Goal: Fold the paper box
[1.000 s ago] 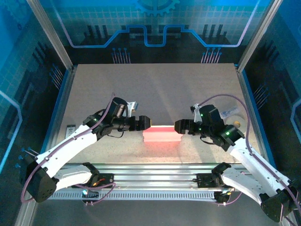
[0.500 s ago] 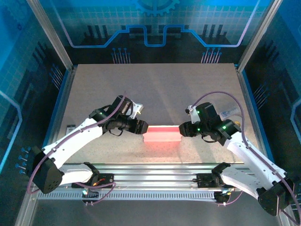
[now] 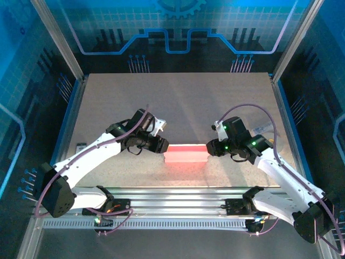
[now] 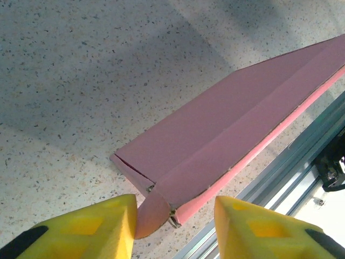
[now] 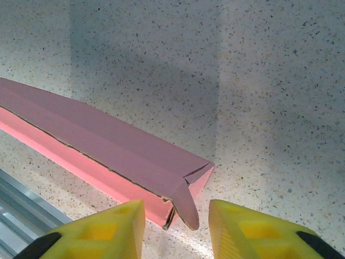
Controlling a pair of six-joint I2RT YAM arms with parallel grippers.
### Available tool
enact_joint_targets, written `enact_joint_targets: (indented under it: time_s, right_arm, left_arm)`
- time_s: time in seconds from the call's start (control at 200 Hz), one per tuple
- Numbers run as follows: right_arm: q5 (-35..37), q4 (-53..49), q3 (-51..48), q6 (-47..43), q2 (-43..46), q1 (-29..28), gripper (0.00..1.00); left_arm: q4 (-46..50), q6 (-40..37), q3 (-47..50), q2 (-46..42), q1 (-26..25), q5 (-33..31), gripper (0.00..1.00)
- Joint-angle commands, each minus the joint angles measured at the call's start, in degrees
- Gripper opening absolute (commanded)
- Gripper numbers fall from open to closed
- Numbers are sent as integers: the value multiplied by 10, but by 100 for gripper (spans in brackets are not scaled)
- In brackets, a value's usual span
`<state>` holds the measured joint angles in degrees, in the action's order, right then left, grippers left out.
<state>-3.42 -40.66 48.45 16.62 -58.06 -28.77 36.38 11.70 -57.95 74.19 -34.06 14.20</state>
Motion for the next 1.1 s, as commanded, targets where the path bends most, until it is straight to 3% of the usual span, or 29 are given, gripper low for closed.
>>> enact_joint_targets:
  time_s: [0.0, 0.365, 0.831, 1.096]
  right_arm:
    - [-3, -5, 17, -8, -5, 7, 34]
    - [-17, 2, 16, -5, -7, 8, 20]
    - [-28, 13, 6, 16, 5, 6, 10]
    - [-4, 25, -2, 29, 12, -12, 7]
  left_arm:
    - [5, 0, -20, 9, 4, 5, 39]
    - [9, 33, -32, 26, 3, 30, 16]
    - [-15, 82, -16, 18, 3, 34, 12]
    - [-48, 116, -5, 2, 3, 3, 13]
